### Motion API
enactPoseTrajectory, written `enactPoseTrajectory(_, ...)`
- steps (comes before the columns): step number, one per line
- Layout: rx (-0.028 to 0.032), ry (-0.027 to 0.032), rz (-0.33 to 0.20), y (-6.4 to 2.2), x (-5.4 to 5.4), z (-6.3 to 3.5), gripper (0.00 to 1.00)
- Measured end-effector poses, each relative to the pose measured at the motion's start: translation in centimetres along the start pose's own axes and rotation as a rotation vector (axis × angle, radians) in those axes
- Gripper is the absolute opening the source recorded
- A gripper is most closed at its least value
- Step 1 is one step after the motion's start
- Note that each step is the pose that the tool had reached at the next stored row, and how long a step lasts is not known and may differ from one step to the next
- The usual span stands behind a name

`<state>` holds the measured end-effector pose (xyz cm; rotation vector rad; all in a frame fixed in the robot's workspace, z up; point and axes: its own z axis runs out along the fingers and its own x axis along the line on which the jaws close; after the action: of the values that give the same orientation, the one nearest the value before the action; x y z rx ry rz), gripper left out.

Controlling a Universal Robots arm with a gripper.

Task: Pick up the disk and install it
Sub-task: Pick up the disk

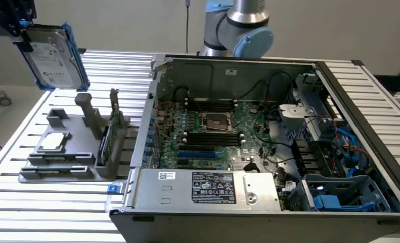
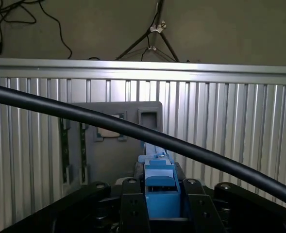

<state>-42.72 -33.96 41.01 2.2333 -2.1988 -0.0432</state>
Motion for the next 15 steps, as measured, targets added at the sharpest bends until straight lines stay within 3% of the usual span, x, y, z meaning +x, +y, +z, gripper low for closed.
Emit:
enactPoseTrajectory(9, -0.0068, -0.0030, 0.000, -3.94, 0.9, -4.14, 0.33)
enactPoseTrajectory(15, -0.0089, -0.0030, 0.000, -4.83, 2.8, -4.72, 0.33)
